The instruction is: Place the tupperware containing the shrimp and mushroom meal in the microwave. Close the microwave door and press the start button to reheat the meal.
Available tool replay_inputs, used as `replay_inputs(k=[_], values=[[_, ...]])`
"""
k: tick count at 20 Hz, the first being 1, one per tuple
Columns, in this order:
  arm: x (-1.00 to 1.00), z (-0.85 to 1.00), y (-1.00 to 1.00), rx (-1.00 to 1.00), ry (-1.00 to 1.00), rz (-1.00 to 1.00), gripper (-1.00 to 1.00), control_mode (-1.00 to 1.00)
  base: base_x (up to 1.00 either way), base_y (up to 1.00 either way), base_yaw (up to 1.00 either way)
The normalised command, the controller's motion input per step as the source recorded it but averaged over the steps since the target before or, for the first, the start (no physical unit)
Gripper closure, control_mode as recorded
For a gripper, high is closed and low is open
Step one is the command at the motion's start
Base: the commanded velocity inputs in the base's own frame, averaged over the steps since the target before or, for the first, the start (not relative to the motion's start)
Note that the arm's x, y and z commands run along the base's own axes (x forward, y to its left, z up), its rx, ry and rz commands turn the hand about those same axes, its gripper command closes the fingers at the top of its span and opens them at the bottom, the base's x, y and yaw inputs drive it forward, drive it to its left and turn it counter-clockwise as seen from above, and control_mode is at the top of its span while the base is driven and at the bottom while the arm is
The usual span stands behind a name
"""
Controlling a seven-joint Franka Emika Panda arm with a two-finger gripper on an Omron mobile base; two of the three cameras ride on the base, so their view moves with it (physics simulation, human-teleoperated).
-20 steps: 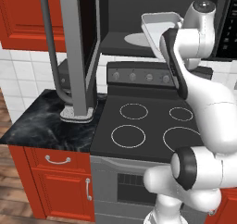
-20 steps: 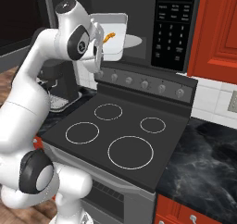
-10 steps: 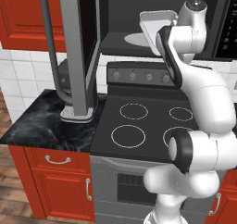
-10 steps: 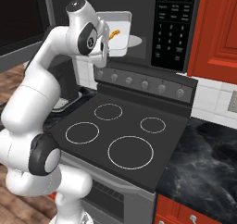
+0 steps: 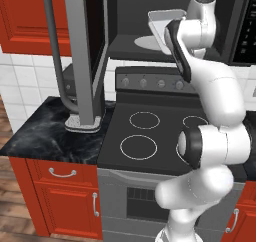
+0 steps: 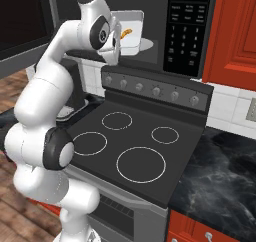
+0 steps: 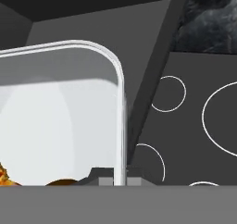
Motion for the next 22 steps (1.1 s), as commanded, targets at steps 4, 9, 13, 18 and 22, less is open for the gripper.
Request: replay_inputs(k=[4, 9, 13, 18, 22], values=[[0.37, 0.12, 0.0, 0.0, 0.13, 0.0, 1.0, -1.0, 0.0, 0.0, 0.0], [0.42, 0.0, 0.0, 0.0, 0.07, 0.0, 1.0, -1.0, 0.0, 0.0, 0.0], [0.43, -0.12, 0.0, 0.0, 0.0, 0.0, 1.0, -1.0, 0.0, 0.0, 0.0], [0.44, -0.24, 0.0, 0.0, 0.0, 0.0, 1.0, -1.0, 0.0, 0.0, 0.0], [0.49, -0.26, 0.0, 0.0, 0.0, 0.0, 1.0, -1.0, 0.0, 0.0, 0.0]])
